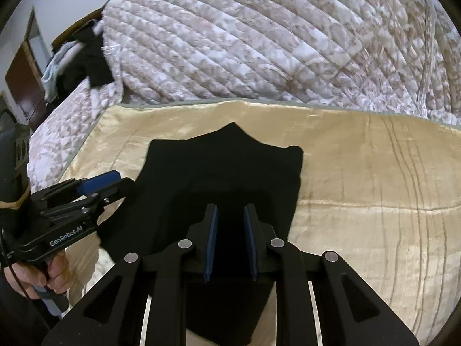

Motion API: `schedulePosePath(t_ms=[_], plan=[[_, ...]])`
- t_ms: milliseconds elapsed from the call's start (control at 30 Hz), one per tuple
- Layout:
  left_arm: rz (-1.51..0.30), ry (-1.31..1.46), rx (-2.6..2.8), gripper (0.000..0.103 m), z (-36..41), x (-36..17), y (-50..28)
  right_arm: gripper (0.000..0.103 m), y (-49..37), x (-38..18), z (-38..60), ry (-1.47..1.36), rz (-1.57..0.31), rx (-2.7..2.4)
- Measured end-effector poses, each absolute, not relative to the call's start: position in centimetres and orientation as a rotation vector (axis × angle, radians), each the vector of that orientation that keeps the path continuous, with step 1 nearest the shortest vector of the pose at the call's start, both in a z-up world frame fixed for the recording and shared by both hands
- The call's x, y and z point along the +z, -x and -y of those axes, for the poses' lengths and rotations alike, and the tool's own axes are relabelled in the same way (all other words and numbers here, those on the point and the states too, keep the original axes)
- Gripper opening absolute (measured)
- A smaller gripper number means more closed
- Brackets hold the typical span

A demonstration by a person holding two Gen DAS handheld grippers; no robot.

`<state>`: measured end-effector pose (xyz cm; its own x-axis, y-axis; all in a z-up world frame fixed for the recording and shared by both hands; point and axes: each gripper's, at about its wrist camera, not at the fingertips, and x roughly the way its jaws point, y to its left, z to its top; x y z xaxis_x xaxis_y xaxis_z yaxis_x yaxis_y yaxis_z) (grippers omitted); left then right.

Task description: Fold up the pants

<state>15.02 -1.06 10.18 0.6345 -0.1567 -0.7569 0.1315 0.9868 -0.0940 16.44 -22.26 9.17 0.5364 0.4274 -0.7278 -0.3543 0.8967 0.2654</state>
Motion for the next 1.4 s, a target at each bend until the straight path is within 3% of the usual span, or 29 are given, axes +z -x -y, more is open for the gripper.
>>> schedulePosePath(t_ms=[533, 667, 800, 1000, 1167, 1400], plan=[[-0.893, 0.031, -0.147, 0.039, 1.0, 8.6, -11.1, 0.021, -10.9, 7.5, 21.6, -0.061, -0.923, 0.461], [-0.871, 0.032, -0.135, 0.039, 0.8, 9.1, -9.5, 0.025, -9.2, 7.9, 22.0, -0.060, -0.897, 0.456], [-0.909, 0.032, -0.138, 0.039, 1.0, 8.1, -8.3, 0.037, -7.7, 8.1, 22.4, -0.065, -0.876, 0.450], [-0.963, 0.011, -0.121, 0.039, 1.6, 6.2, -7.8, 0.038, -6.4, 6.7, 22.2, -0.046, -0.930, 0.442], [-0.952, -0.006, -0.104, 0.049, 1.5, 6.0, -7.4, 0.038, -5.9, 5.7, 21.7, 0.020, -0.951, 0.420], [-0.953, -0.002, -0.095, 0.055, 1.2, 5.9, -7.4, 0.039, -5.8, 5.6, 21.5, 0.052, -0.944, 0.406]])
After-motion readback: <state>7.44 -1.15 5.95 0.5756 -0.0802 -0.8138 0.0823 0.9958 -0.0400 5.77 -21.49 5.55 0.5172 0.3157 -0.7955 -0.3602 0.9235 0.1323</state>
